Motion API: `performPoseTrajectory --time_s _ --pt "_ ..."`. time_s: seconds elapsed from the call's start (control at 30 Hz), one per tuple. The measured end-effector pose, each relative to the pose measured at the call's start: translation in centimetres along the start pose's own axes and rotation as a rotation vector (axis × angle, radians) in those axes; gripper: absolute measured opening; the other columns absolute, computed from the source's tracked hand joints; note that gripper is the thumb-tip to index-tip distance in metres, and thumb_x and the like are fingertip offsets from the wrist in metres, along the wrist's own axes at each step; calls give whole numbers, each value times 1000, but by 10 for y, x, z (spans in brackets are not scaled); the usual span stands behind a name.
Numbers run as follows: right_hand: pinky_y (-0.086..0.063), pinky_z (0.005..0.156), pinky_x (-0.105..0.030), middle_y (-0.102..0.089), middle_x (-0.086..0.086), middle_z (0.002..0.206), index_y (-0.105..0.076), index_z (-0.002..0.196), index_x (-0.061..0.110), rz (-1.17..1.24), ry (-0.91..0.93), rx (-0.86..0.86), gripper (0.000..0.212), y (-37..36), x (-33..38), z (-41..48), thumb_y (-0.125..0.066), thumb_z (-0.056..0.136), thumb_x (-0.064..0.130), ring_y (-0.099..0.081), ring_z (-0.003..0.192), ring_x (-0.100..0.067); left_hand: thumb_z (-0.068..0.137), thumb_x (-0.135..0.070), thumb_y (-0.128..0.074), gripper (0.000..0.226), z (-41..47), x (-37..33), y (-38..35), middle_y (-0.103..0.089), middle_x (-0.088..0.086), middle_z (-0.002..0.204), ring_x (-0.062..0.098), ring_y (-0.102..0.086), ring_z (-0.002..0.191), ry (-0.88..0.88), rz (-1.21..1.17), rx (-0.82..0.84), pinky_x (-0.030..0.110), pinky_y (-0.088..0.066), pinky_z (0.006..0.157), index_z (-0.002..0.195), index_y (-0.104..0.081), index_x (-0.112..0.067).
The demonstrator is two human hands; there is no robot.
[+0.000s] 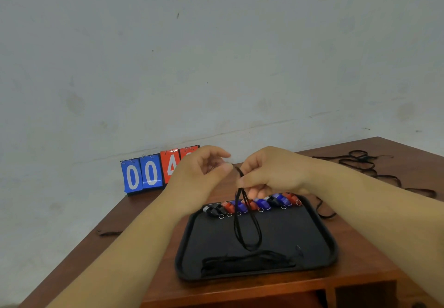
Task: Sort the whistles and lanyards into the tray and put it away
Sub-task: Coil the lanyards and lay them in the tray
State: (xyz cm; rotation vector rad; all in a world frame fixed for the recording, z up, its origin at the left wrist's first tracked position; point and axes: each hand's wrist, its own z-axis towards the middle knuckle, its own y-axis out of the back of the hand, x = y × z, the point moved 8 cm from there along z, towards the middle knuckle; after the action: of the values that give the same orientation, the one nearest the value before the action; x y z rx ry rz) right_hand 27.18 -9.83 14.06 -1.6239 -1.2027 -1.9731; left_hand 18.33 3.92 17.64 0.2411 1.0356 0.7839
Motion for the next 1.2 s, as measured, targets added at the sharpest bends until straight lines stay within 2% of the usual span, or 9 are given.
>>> performPoseTrajectory --time_s 0.07,0.17,0.27,0.4,0.57,0.7,0.8,1.03,1.2 --pt "-56 66 -24 -75 -13 79 -72 100 7 112 -6 -18 14 6 0 -1 -77 89 14 -70 66 -13 86 -33 -75 30 -3 12 -3 -74 -4 103 13 -71 100 72 -129 3 36 -57 91 114 -66 -32" --pt "-56 60 -20 -72 -9 71 -70 93 6 243 43 -62 2 17 6 -5 -72 91 6 -69 62 -11 83 -21 -83 45 -16 27 -27 -74 -2 107 15 -72 102 150 -197 152 32 -58 89 121 -60 -28" --pt "-57 58 -19 -71 -6 70 -69 89 9 318 64 -95 6 25 7 -7 -70 92 3 -68 62 -10 84 -20 -83 43 -24 37 -47 -77 -4 102 14 -74 96 193 -96 231 35 -57 93 118 -59 -29" --pt "-56 56 -20 -70 -6 69 -68 85 11 365 66 -150 11 37 -1 -10 -69 92 3 -67 60 -10 92 -16 -74 20 -24 46 -45 -78 -1 92 16 -75 89 247 -83 153 41 -57 96 109 -66 -24" --pt "-55 56 -20 -69 -6 69 -68 86 10 459 34 -231 10 56 -25 -13 -68 93 3 -66 59 -11 97 -3 -64 17 -21 69 -33 -79 12 95 30 -75 101 382 -405 55 47 -55 99 111 -67 -11" --pt "-56 57 -20 -71 -5 73 -70 93 9 502 3 -265 4 58 -43 -10 -70 93 5 -69 62 -10 98 -2 -62 16 -23 85 -27 -73 8 83 20 -73 81 435 -564 -12 40 -57 88 111 -68 -9" --pt "-56 55 -20 -71 -4 71 -69 90 9 513 -5 -282 6 57 -54 -8 -70 92 3 -69 61 -10 96 0 -63 17 -24 94 -21 -69 5 78 16 -65 75 435 -621 -38 38 -55 82 104 -73 -11" --pt "-57 54 -20 -70 -6 69 -69 88 8 522 -15 -283 9 51 -70 0 -69 91 0 -69 60 -12 90 -2 -72 23 -24 106 -10 -73 4 79 17 -67 76 431 -528 -76 37 -55 80 87 -82 -22" --pt "-57 54 -21 -71 -7 71 -70 87 9 516 -41 -296 10 49 -83 5 -70 90 -1 -69 61 -13 87 -7 -78 22 -26 115 -5 -76 3 84 28 -69 87 423 -362 -97 55 -54 95 90 -82 -28"
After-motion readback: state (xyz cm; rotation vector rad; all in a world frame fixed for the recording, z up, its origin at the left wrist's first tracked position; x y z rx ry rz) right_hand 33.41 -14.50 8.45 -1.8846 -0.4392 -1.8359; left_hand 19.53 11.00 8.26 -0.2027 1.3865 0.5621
